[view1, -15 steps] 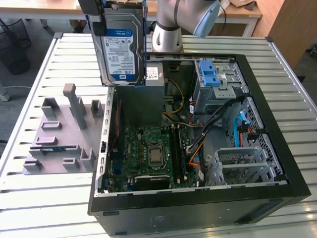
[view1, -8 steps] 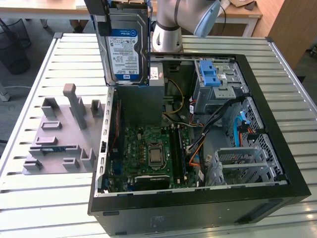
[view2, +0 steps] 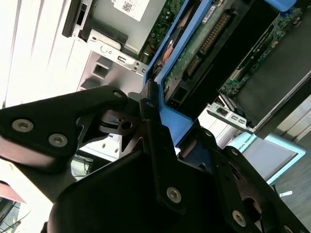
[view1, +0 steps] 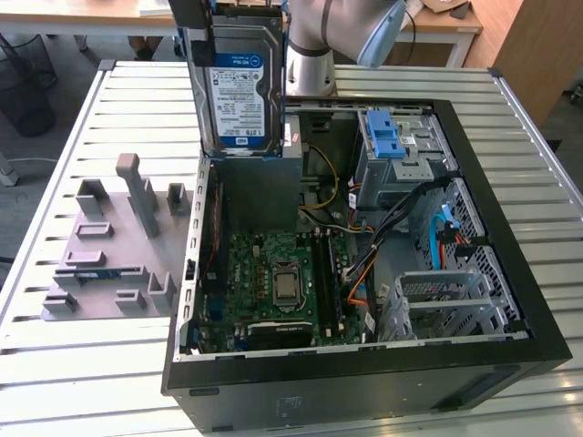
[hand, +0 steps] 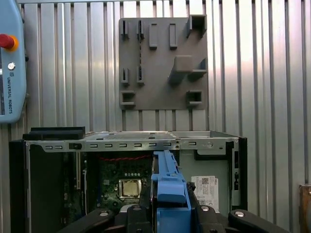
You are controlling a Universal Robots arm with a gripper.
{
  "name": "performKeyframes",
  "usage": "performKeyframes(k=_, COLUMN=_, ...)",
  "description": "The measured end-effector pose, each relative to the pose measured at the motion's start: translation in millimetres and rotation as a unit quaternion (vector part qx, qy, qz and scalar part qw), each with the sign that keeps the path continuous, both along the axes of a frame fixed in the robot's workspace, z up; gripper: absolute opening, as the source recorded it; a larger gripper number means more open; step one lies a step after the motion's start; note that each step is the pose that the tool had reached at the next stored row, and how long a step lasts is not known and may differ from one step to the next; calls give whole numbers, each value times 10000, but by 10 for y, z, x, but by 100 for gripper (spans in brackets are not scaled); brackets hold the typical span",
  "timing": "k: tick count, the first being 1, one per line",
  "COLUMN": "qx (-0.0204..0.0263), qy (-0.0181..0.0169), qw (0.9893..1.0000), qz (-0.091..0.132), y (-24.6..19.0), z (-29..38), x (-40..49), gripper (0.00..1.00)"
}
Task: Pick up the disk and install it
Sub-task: 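Pick up the disk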
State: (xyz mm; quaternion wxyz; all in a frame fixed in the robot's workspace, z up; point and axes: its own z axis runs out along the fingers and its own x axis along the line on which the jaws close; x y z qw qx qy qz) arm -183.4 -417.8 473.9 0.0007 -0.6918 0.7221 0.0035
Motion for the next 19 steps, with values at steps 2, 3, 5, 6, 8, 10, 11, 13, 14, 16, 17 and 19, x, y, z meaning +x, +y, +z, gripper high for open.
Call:
performKeyframes(k=2, qx=0, qy=0, qw=10000, qz=0, y=0, z=0, x=29, gripper=36)
performKeyframes(k=3, qx=0, qy=0, qw=10000, qz=-1, y=0, z=0, x=44, gripper=36)
performKeyframes(k=5, qx=0, qy=0, qw=10000, qz=-1, y=0, z=0, x=79, gripper=36)
performKeyframes(k=6, qx=0, qy=0, qw=10000, qz=-1, y=0, z=0, x=96, gripper=36)
performKeyframes(k=8, qx=0, qy=0, qw=10000, qz=0, y=0, z=0, x=128, gripper=36)
performKeyframes(k=10, qx=0, qy=0, qw=10000, qz=0, y=0, z=0, x=162, gripper=36)
performKeyframes(k=11, qx=0, qy=0, qw=10000, qz=0, y=0, z=0, x=181, gripper=36)
performKeyframes(k=13, qx=0, qy=0, qw=10000, qz=-1, y=0, z=0, x=215, gripper=36)
performKeyframes(k=14, qx=0, qy=0, qw=10000, qz=-1, y=0, z=0, x=236, gripper=36)
performKeyframes(k=16, qx=0, qy=0, qw=10000, qz=0, y=0, z=0, x=271, gripper=36)
performKeyframes(k=17, qx=0, qy=0, qw=10000, qz=0, y=0, z=0, x=289, gripper=36)
performKeyframes(k=19, qx=0, qy=0, qw=10000, qz=0, y=0, z=0, x=323, gripper=36)
